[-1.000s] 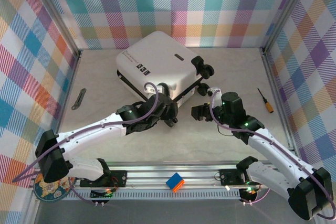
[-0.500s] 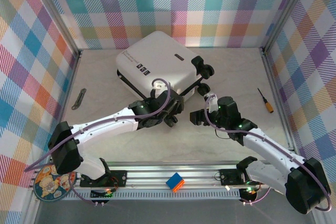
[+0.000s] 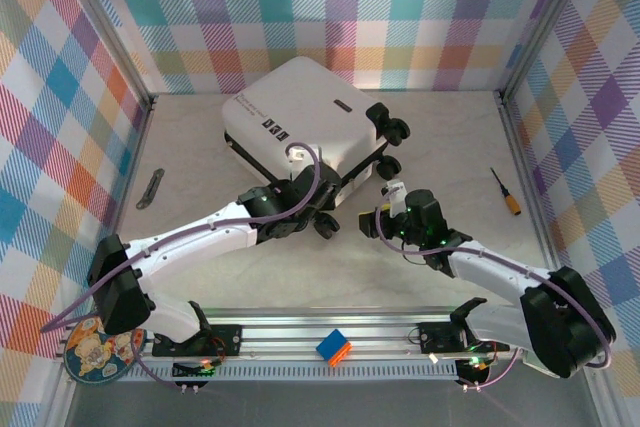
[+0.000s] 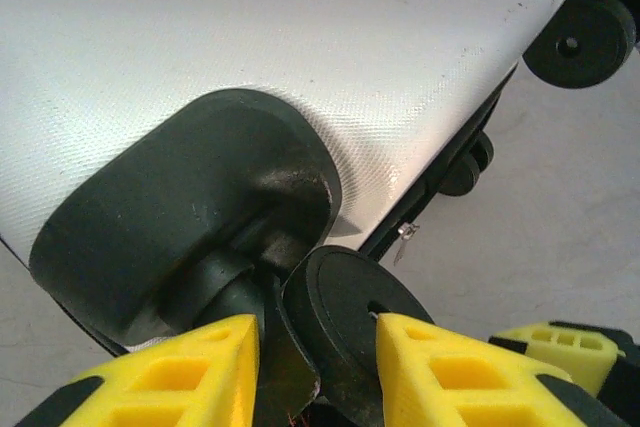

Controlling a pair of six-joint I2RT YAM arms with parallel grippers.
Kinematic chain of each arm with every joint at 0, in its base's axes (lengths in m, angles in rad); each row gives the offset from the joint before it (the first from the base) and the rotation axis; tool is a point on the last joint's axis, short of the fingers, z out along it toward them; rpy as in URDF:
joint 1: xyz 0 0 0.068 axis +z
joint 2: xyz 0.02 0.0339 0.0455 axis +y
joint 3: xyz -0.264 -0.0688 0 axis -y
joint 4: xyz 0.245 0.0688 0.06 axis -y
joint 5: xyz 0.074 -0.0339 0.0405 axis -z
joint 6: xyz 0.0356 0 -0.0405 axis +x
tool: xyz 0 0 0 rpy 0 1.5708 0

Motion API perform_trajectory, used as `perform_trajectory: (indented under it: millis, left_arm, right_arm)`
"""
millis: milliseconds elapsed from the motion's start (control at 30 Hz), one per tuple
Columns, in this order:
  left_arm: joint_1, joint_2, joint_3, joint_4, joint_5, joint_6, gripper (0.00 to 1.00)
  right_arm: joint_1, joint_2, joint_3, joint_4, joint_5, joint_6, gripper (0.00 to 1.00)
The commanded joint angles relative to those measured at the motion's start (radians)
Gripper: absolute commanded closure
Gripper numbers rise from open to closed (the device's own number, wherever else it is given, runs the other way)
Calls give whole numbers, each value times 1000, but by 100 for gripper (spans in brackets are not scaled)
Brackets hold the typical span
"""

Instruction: Pack the luggage

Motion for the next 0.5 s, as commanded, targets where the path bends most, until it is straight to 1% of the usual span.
perform_trajectory:
  millis: [0,67,133,200,233,300,467]
  left_arm:
    - [45,-30,-29,-121,63,75,56]
    - [46,-41,-29,-134,70,74,44]
    - [46,-48,-29,-128,100,71,23]
    - [46,-52,-32,-110,136,68,16]
    - [46,-51,-34,-99,153,65,13]
    - [46,-43,-34,-69,195,63,11]
    - [46,19,-2,-52,236,47,10]
  right_arm:
    - [7,29,15,86,51,-44,38]
    - [7,44,28,89,43,-50,37]
    - [7,60,47,87,24,-57,36]
    - [7,74,61,84,10,-63,35]
    - [7,80,69,81,2,-65,35]
    - [7,90,78,78,-5,-64,35]
    - [6,87,76,77,4,-70,35]
